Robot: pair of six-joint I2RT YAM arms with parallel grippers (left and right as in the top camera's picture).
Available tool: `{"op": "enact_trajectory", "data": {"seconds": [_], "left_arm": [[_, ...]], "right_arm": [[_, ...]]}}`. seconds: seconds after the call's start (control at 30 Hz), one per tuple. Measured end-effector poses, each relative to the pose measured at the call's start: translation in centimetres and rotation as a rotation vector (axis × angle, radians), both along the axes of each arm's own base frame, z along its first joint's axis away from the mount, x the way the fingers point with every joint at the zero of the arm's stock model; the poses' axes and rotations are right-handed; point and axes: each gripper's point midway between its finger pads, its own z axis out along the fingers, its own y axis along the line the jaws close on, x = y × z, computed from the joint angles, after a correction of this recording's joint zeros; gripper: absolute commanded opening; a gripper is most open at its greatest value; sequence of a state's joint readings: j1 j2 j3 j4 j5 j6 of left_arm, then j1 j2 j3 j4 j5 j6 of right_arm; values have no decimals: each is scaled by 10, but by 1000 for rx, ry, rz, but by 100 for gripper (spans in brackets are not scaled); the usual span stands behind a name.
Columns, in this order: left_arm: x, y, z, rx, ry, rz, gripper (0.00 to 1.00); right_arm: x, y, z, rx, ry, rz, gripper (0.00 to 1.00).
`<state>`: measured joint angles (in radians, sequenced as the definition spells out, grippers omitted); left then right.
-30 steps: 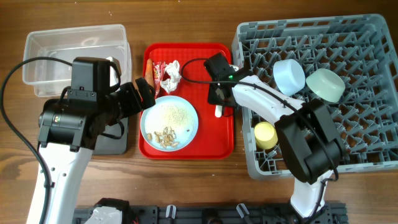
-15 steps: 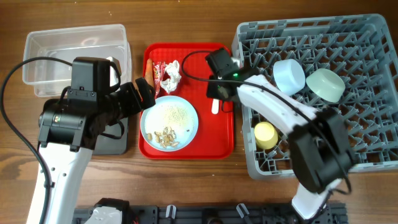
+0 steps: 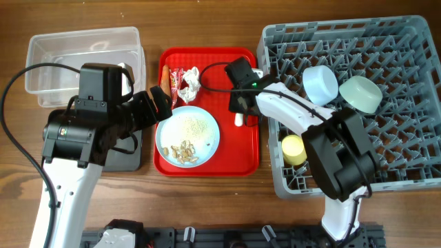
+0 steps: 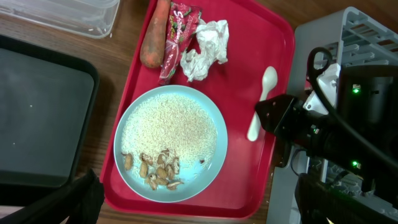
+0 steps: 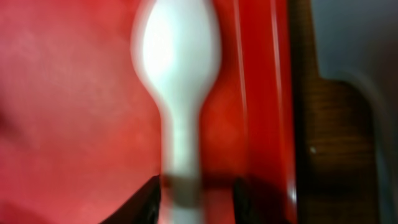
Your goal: Sort waste into correct bins and load items into the dishwasher rack
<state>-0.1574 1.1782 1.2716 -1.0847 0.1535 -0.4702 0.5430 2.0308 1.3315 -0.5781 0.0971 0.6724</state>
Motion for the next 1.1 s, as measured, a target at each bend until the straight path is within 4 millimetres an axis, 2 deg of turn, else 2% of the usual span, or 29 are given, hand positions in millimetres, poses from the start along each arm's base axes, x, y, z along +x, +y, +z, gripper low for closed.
{"op": "enact_trajectory", "data": {"seconds": [0.03, 0.1, 0.17, 0.23, 0.33, 0.37, 0.5, 0.57, 0.67, 0.77, 0.9, 0.97, 1.1], "left_arm": [[0, 0, 0, 0, 1, 0, 100], [0, 0, 0, 0, 1, 0, 100], [0, 0, 0, 0, 0, 0, 100], [0, 0, 0, 0, 1, 0, 100], [0, 0, 0, 0, 1, 0, 100], [0, 0, 0, 0, 1, 0, 100], [0, 0, 0, 0, 1, 0, 100], [0, 0, 0, 0, 1, 0, 100], [0, 0, 0, 0, 1, 0, 100], [0, 0, 0, 0, 1, 0, 100], [0, 0, 0, 0, 1, 0, 100], [0, 0, 0, 0, 1, 0, 100], [0, 0, 0, 0, 1, 0, 100]], "right_arm": [[-2, -2, -1, -4, 12, -12, 5], [-6, -3, -1, 3, 35, -41, 4], [-2, 1, 13, 33, 19, -60, 4], [-13, -4, 0, 16, 72, -76, 4], [-16, -5, -2, 12, 82, -84, 4], [-16, -5, -1, 12, 80, -83, 6], [-12, -2, 4, 25, 54, -58, 34], [6, 12, 19, 84, -37, 6, 41], [34, 45, 54, 228, -191, 102, 42], [42, 59, 68, 288, -247, 120, 42], [46, 71, 73, 305, -289, 131, 41], [50, 82, 62, 306, -311, 142, 41], [42, 81, 6, 231, -231, 142, 39]]}}
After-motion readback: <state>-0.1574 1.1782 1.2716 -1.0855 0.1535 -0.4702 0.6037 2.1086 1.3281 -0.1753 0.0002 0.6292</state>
